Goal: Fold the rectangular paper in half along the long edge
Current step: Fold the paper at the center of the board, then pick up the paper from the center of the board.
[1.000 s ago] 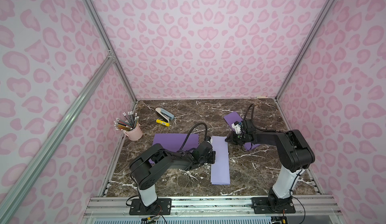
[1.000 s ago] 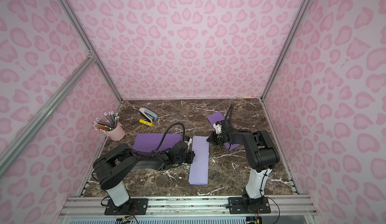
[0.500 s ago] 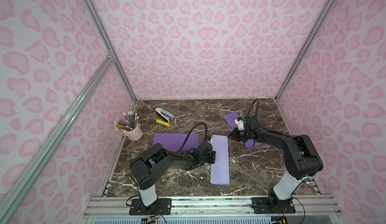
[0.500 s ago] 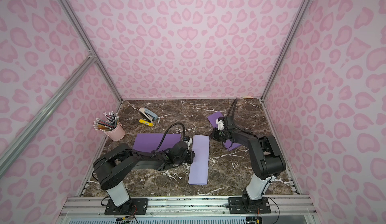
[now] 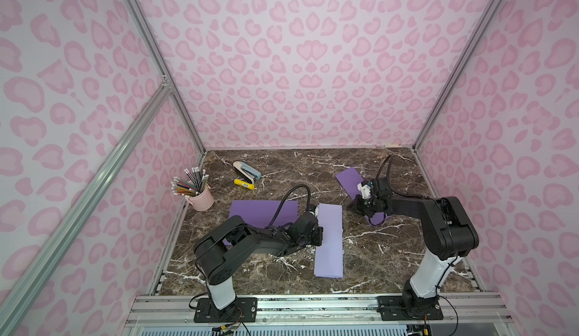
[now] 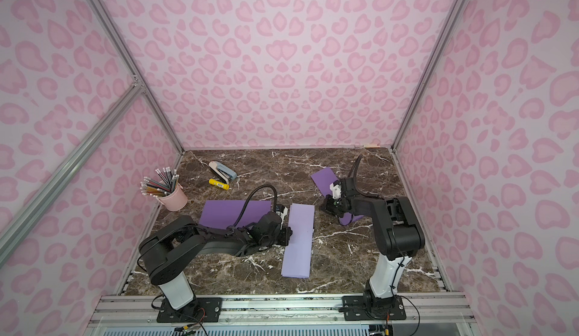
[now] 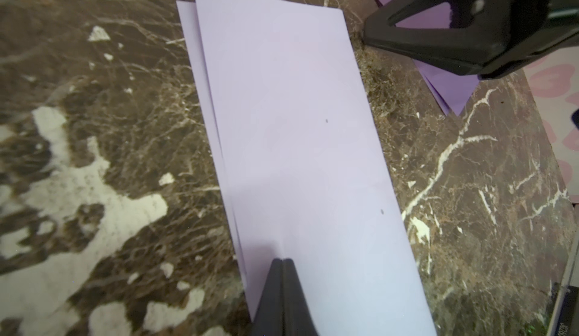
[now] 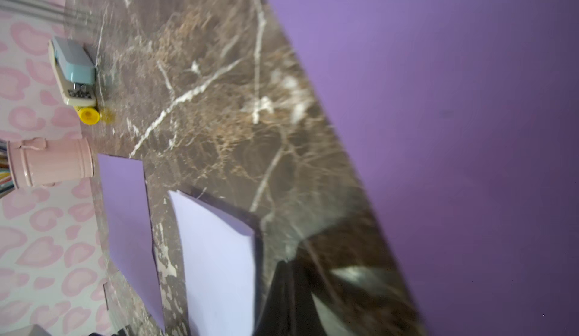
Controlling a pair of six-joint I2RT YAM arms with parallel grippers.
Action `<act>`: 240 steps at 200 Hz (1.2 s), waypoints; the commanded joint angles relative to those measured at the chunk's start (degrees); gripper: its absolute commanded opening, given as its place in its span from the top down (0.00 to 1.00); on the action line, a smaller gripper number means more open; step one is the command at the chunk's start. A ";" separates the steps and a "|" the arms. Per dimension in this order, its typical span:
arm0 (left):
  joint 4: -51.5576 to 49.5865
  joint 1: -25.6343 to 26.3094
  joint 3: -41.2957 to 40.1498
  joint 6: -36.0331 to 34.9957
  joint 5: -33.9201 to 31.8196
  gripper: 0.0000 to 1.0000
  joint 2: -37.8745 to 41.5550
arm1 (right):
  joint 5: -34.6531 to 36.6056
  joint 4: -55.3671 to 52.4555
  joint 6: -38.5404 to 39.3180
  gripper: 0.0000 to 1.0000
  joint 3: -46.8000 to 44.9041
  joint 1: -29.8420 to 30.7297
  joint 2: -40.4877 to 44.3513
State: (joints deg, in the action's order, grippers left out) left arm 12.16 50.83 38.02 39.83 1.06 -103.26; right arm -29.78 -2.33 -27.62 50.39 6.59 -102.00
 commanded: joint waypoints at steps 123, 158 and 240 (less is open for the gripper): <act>-14.41 0.06 0.32 0.07 -1.15 0.96 0.78 | -4.82 5.29 -7.81 0.53 -30.41 15.16 30.42; -14.19 0.29 0.75 0.32 -0.71 0.96 1.43 | -3.54 8.70 -10.91 0.53 -29.85 18.96 26.92; -12.66 0.58 0.91 0.29 -0.75 0.96 5.74 | 0.10 10.29 -13.93 0.90 -27.19 24.28 23.99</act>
State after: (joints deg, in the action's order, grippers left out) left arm 2.35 51.33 39.03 40.10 0.62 -98.80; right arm -31.11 7.07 -40.58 22.46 30.74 -78.06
